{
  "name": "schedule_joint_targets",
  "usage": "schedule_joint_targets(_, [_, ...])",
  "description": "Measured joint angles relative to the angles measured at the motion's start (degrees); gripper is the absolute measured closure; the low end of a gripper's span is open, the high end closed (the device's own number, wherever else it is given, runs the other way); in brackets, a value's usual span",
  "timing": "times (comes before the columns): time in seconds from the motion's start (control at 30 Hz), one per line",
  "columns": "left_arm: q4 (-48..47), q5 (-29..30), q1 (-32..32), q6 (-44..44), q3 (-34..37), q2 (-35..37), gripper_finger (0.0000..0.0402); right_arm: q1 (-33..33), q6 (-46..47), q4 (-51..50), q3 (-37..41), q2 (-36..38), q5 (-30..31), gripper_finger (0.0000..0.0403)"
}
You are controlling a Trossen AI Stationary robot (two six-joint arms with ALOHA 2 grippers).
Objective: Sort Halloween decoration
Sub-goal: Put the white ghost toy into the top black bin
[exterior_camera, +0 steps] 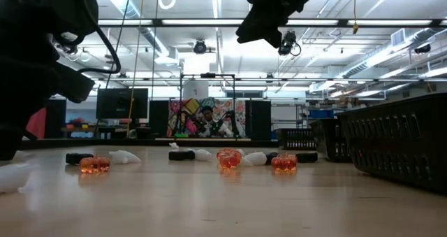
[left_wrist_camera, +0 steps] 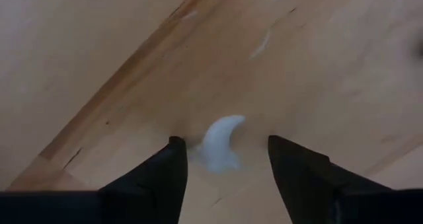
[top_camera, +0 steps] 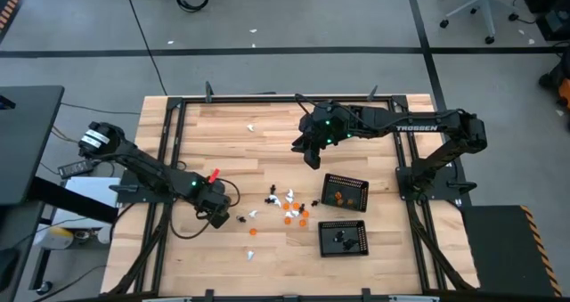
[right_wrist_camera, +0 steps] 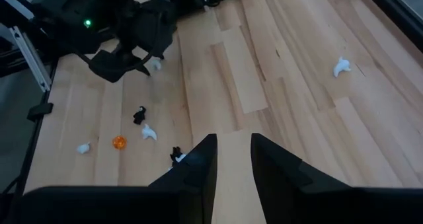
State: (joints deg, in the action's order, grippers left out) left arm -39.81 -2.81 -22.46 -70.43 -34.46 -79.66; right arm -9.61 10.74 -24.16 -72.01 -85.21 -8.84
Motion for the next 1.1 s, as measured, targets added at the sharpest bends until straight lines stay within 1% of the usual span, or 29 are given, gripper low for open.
schedule_joint_targets(0.37, [0.7, -0.4, 0.0, 1.3, 0.2, -0.1, 0.0254, 0.0, 0.0, 0.1, 0.0, 0.0, -0.2, 0.0305])
schedule_joint_targets(0.87, [1.4, -0.6, 0.0, 2.7, 0.2, -0.1, 0.0333, 0.0, -0.4, 0.1, 0.0, 0.0, -0.2, 0.0305])
schedule_joint_targets(0.97, [1.6, -0.7, 0.0, 2.7, 0.2, -0.1, 0.0343, 0.0, -0.4, 0.1, 0.0, 0.0, -0.2, 0.0305])
schedule_joint_targets(1.1, [1.7, -0.7, 0.0, 2.7, 0.2, -0.1, 0.0344, 0.0, -0.4, 0.1, 0.0, 0.0, 0.0, 0.0305])
